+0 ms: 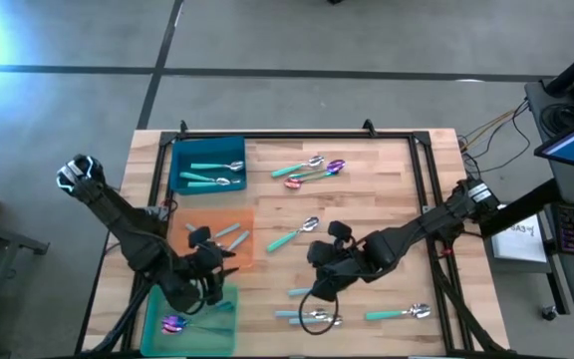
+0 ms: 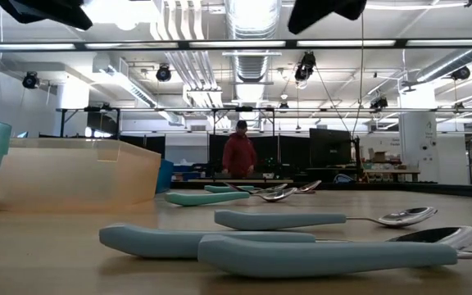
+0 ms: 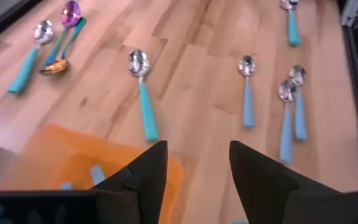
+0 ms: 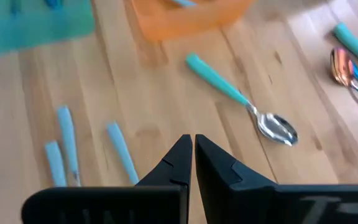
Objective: Sort silverware by color (type)
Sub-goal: Put the green spoon into the blue bin
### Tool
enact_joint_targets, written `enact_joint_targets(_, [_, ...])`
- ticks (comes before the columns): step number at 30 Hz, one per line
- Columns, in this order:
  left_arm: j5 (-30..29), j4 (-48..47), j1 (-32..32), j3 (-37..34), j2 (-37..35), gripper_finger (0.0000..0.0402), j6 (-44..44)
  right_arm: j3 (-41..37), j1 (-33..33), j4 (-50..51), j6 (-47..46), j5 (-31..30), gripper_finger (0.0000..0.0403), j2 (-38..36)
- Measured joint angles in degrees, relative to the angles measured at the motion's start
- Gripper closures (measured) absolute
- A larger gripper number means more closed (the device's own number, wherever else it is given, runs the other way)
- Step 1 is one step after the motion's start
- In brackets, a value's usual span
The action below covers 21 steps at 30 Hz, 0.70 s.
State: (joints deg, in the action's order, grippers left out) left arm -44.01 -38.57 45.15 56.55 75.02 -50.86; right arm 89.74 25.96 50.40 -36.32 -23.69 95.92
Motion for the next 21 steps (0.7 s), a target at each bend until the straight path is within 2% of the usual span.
enact_joint_targets(5, [0.0, -0.4, -1.4, 0.0, -0.3, 0.0270, 2.4, -0.9, -1.4, 0.7, 1.5, 0.2, 0.0394, 0.0])
enact_joint_targets(9, [0.0, -3.4, -1.8, 0.0, -1.1, 0.0275, 0.2, -2.2, -4.5, 0.5, 3.3, 0.3, 0.0394, 0.5])
enact_joint_targets(14, [-0.9, -6.6, -1.7, 0.0, -1.7, 0.0276, -4.9, -2.7, -11.4, -0.5, 11.0, 8.6, 0.0374, 3.7])
enact_joint_targets(21, [-2.0, -6.7, -1.7, 0.0, -1.7, 0.0276, -5.4, -2.7, -17.7, -8.1, 25.8, 17.8, 0.0313, 9.6])
